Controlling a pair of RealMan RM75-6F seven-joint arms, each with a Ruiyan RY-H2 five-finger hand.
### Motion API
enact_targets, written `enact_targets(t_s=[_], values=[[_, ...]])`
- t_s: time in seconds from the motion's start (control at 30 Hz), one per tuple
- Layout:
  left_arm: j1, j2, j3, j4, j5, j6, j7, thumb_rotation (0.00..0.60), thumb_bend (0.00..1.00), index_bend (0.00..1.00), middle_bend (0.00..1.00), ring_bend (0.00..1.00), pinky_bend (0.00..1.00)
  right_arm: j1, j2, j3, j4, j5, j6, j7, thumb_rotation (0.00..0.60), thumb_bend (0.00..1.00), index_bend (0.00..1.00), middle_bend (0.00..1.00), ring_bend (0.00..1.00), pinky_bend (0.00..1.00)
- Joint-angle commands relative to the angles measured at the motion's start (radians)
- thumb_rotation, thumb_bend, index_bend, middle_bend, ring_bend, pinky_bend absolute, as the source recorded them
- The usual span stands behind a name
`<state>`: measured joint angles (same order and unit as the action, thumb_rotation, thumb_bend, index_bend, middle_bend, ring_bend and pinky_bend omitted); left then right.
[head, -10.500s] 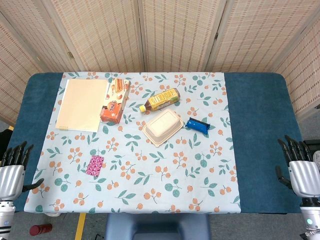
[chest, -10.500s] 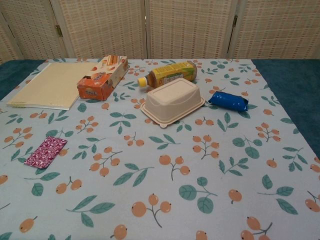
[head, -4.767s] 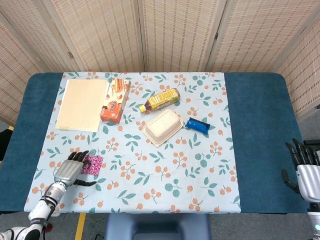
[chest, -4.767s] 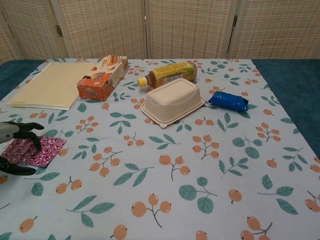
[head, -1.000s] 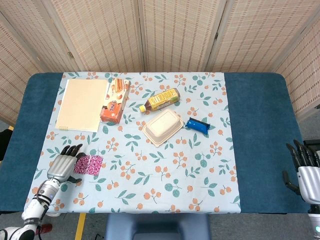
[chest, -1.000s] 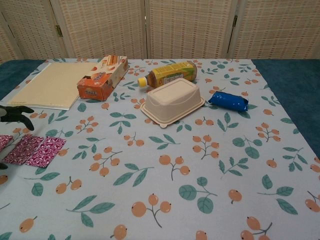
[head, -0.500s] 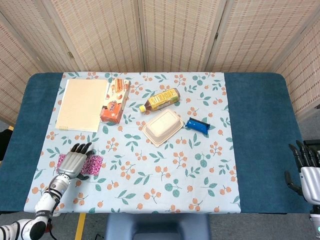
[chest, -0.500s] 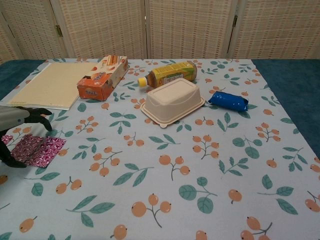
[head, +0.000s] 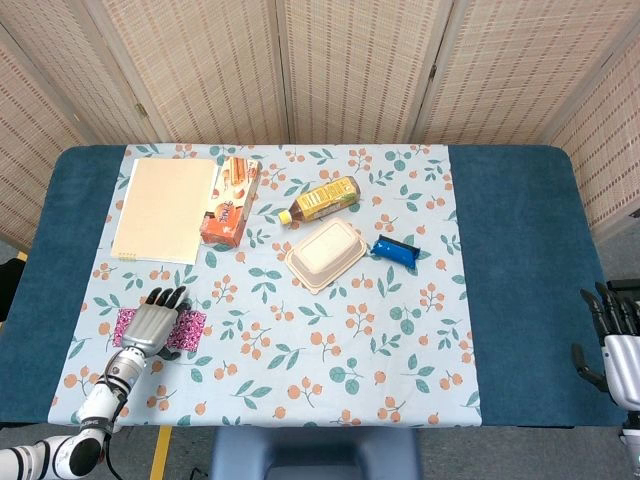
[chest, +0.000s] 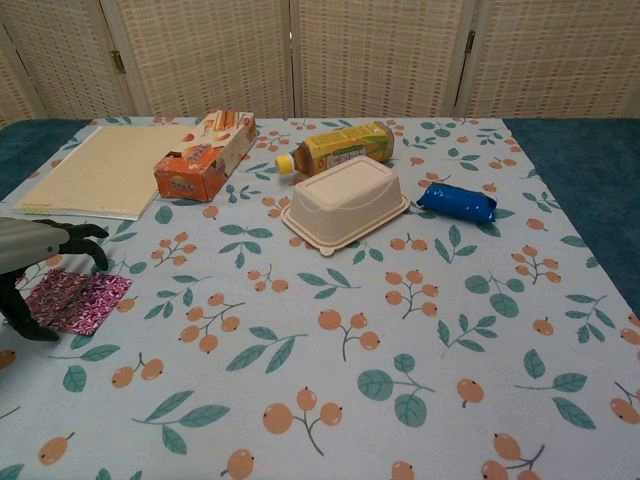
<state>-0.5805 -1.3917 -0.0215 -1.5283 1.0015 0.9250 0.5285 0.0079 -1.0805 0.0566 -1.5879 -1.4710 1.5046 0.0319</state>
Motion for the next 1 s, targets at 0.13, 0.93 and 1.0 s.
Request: enact_targets(t_s=[0.13, 0.93, 1.0], values=[[-0.011, -0.004, 0.002, 0.006, -0.019, -0.008, 0.012, 0.6, 0.18, 0.25, 0.0, 0.0, 0.0, -0.001, 0.0, 0.0, 0.0, 0.002, -0.001, -0.001, 0.6, 0.5, 0.0, 0.0, 0.0, 0.0], [-0.047, -0.024, 0.009, 0.011, -0.059, -0.01, 0.043, 0.6, 0.18, 0.27, 0.0, 0.0, 0.0, -0.004, -0.002, 0.003, 0.007, 0.012, -0.006, 0.004, 0.6, 0.5, 0.0, 0.0, 0.0, 0.0], [-0.05, -0.027, 0.01, 0.012, -0.066, -0.008, 0.05, 0.6, 0.18, 0.27, 0.0, 0.0, 0.0, -0.004, -0.002, 0.003, 0.009, 0.013, -0.006, 0.006, 0.6, 0.5, 0.0, 0.0, 0.0, 0.0]])
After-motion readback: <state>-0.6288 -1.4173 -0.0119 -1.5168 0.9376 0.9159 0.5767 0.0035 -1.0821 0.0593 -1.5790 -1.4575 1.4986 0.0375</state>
